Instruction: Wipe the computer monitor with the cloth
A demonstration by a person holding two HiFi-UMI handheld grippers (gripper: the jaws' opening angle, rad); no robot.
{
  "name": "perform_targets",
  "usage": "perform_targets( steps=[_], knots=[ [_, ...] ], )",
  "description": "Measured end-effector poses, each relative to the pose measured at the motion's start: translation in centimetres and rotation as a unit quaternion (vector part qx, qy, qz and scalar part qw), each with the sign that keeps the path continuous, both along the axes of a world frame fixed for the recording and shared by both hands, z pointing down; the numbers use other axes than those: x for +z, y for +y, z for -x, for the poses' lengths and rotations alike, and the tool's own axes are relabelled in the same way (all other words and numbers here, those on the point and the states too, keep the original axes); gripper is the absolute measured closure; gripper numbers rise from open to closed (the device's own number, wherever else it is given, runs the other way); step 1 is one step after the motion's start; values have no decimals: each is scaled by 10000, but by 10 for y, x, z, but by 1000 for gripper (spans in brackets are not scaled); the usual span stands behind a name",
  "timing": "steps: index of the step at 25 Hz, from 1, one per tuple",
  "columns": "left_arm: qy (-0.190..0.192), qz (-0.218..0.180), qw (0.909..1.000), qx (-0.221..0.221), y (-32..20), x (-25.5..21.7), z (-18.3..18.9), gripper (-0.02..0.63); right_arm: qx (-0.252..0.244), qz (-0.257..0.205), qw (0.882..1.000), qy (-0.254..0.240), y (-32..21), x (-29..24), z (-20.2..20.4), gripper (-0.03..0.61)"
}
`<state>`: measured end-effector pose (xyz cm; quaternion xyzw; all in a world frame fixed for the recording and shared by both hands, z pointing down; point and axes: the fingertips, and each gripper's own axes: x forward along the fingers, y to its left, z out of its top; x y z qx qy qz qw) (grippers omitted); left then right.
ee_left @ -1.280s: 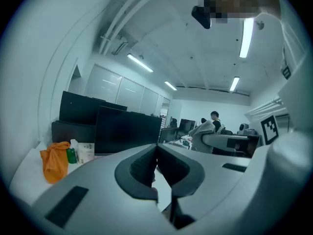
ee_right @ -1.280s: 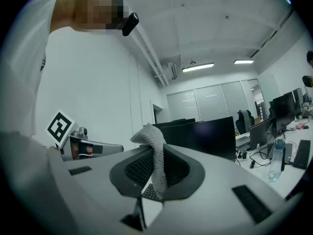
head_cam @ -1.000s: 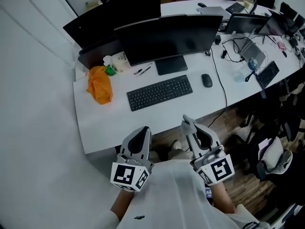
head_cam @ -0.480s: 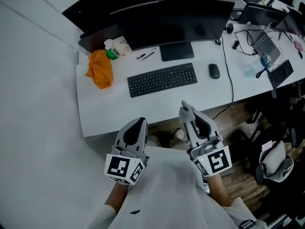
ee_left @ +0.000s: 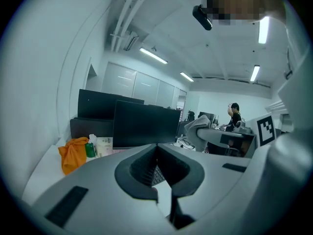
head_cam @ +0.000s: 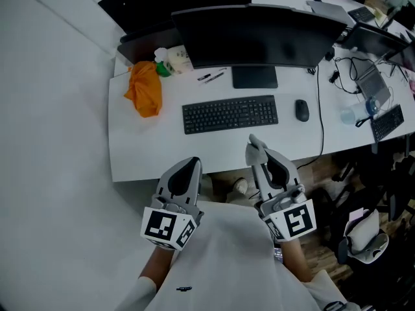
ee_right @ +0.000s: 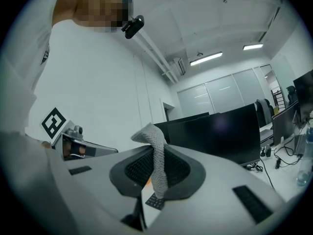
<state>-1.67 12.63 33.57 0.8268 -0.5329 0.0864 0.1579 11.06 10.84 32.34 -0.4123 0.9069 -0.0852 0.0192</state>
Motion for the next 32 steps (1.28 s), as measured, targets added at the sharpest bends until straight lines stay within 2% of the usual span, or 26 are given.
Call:
perform_targets(
  steps=[7,14,20,24,28,32],
  knots=[
    [269,-160,9993,226,-39,-12,43,595,97,-113,9998,125,-32,-19,54,538],
    [610,-303,9966,466,-77,-28,114,595,259,-208,9989,339,-63,-36,131,537],
    [720,-485,9939,682,-104,-33,153,595,325,-331,9981,398,-92,-47,184,535],
    [816,-541,9931,649,-113,-38,165,595,321,-339,9979,446,-103,-53,199,535],
    [842,-583,9931,572,-120,-41,168,595,380,-254,9983,349,-117,-56,195,537],
    [813,-625,9934,518,-127,-43,166,595,368,-390,9981,317,-130,-66,193,537]
  ],
)
